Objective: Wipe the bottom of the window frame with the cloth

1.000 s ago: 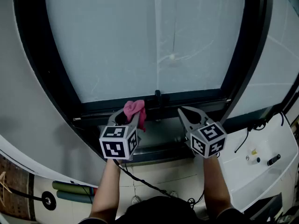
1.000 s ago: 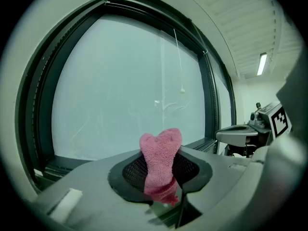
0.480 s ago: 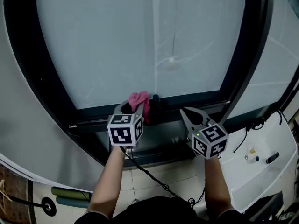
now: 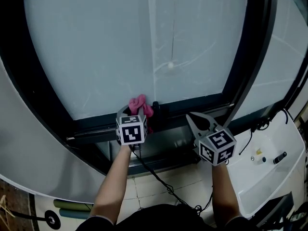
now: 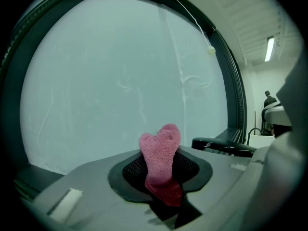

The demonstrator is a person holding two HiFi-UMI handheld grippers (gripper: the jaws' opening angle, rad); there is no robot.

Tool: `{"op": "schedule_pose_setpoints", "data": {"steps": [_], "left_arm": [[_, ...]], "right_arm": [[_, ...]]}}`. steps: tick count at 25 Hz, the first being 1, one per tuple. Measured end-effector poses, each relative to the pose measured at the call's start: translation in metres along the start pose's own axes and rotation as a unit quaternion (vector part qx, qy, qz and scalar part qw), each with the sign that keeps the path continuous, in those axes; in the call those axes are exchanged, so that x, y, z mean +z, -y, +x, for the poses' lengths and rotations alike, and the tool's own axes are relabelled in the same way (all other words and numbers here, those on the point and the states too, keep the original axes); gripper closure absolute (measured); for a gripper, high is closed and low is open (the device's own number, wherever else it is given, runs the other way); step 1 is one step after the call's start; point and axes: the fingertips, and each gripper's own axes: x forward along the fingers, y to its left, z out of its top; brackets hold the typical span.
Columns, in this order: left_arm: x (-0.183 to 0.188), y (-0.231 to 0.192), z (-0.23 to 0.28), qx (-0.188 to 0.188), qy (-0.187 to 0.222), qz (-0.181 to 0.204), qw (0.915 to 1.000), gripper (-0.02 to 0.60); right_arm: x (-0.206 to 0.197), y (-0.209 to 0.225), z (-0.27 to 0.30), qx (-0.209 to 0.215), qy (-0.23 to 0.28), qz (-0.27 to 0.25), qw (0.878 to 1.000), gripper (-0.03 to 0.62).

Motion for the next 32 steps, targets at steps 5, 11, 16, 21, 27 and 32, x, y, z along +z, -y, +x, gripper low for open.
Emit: {"op": "schedule_pose_setpoints", "data": {"steps": [5, 11, 16, 21, 27, 32], "left_arm": [[-0.003, -0.002, 0.006, 0.024, -0.018, 0.047, 0.9985, 0.457], [-0.01, -0.015, 0.003, 0.046, -0.033, 0.078, 0.9954, 0.459], [-0.013, -0.031, -0.005, 0.065, -0.036, 0.085, 0.9936, 0.459], [-0.017, -0.051, -0.015, 0.087, -0.038, 0.086, 0.9918, 0.46], [-0.022, -0.082, -0.03, 0.114, -0.046, 0.084, 0.9888, 0.46], [-0.027, -0.113, -0.045, 0.139, -0.049, 0.073, 0.9864, 0.46]], "right_arm": [[-0.004, -0.002, 0.003, 0.005, -0.005, 0.002, 1.0, 0.592], [-0.005, -0.009, 0.006, 0.015, -0.006, 0.003, 1.0, 0.592], [-0.007, -0.018, 0.009, 0.025, -0.006, 0.005, 1.0, 0.592], [-0.001, -0.03, 0.014, 0.038, -0.002, 0.001, 0.999, 0.592], [0.005, -0.05, 0.024, 0.058, 0.004, -0.002, 0.998, 0.592], [0.013, -0.073, 0.037, 0.082, 0.01, -0.005, 0.997, 0.592]]}}
